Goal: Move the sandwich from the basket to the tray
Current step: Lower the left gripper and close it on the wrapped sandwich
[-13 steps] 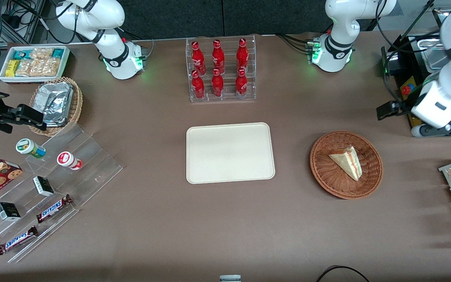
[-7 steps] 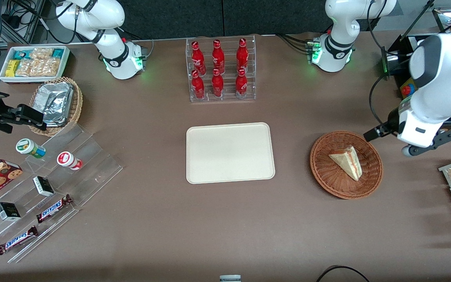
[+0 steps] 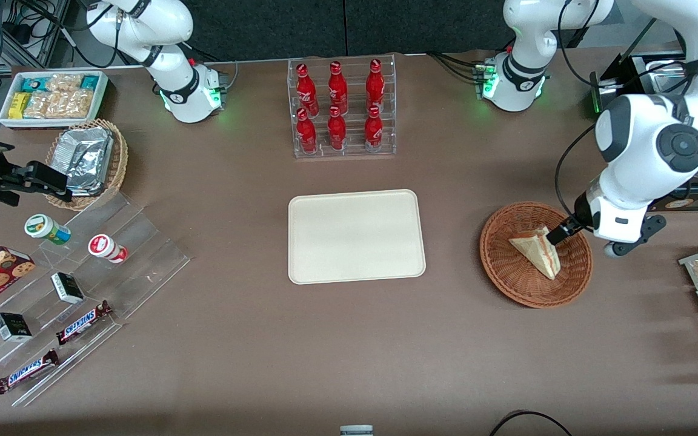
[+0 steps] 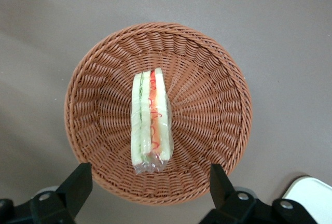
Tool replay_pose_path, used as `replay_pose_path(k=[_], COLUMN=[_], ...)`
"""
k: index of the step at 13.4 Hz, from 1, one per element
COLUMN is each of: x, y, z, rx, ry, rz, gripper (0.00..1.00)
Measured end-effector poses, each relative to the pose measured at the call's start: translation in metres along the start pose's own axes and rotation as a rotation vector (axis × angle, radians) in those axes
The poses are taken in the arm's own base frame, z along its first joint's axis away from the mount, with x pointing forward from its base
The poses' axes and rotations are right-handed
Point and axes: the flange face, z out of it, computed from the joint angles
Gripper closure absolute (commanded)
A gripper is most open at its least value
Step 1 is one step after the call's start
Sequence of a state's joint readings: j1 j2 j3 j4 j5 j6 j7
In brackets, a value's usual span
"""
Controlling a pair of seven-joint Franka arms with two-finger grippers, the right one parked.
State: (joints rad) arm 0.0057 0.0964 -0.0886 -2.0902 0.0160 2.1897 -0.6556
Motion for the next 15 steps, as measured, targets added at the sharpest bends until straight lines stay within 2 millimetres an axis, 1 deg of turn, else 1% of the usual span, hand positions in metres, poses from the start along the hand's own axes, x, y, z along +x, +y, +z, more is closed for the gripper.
replay_pose_path(k=[2, 4, 7, 10, 15], x=[0.004, 0.005, 0.0, -0.003, -0.01], y=[0.003, 0.004, 0.0, -0.003, -0.007], z=[0.014, 0.033, 0.063, 0.077, 0.101], rx=[-0.005, -0.014, -0.013, -0.003, 0.019], ry=[0.002, 0.008, 0.002, -0.012, -0.022], rz=[-0.026, -0.043, -0.056, -0.088, -0.092], gripper=[0.0, 0.0, 0.0, 0.0, 0.0])
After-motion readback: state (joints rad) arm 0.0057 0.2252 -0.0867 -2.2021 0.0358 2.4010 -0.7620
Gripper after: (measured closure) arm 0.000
